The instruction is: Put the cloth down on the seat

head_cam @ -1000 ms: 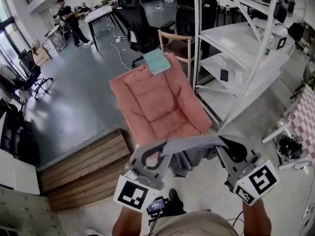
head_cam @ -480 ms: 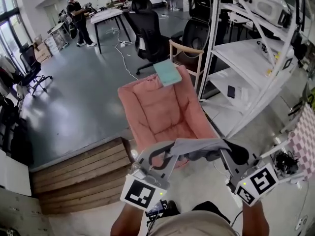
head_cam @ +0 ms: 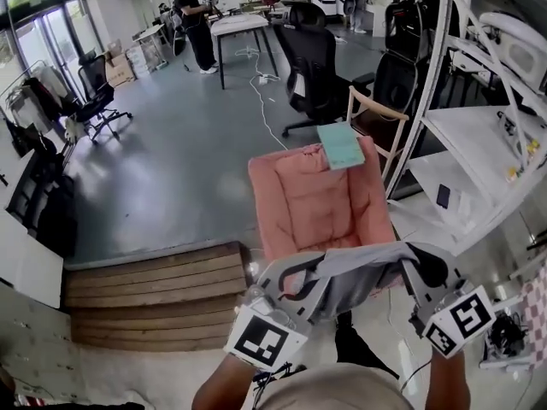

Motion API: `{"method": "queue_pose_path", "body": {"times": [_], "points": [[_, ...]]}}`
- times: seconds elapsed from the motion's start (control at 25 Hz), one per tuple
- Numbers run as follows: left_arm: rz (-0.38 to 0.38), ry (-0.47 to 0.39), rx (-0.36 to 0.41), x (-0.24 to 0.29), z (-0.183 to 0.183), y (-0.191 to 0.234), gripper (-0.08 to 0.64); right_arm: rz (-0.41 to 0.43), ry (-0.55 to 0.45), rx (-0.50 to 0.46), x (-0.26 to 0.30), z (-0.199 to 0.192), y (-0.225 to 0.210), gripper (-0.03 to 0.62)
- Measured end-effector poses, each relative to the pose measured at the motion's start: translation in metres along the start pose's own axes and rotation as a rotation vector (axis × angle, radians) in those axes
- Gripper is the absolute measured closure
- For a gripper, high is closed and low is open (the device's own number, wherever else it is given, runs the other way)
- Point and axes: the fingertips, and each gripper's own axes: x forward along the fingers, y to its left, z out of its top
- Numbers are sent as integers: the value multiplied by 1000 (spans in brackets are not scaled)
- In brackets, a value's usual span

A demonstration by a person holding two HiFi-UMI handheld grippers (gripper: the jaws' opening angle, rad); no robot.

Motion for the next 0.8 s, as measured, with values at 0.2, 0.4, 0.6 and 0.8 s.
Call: {"method": "queue_pose_path", "body": {"times": [0.2, 0.4, 0.6, 0.8], "points": [[52, 50, 18, 48, -29, 34, 538, 84, -22, 2, 51, -21, -45, 575], [61, 93, 7, 113, -56, 68, 538, 127, -4, 26, 102, -41, -107, 575], [64, 101, -31, 158, -71, 97, 538, 140, 2, 26, 139, -43, -150, 575], [68, 105, -54, 195, -83, 122, 538, 134, 3, 38, 171, -47, -187, 577]]}}
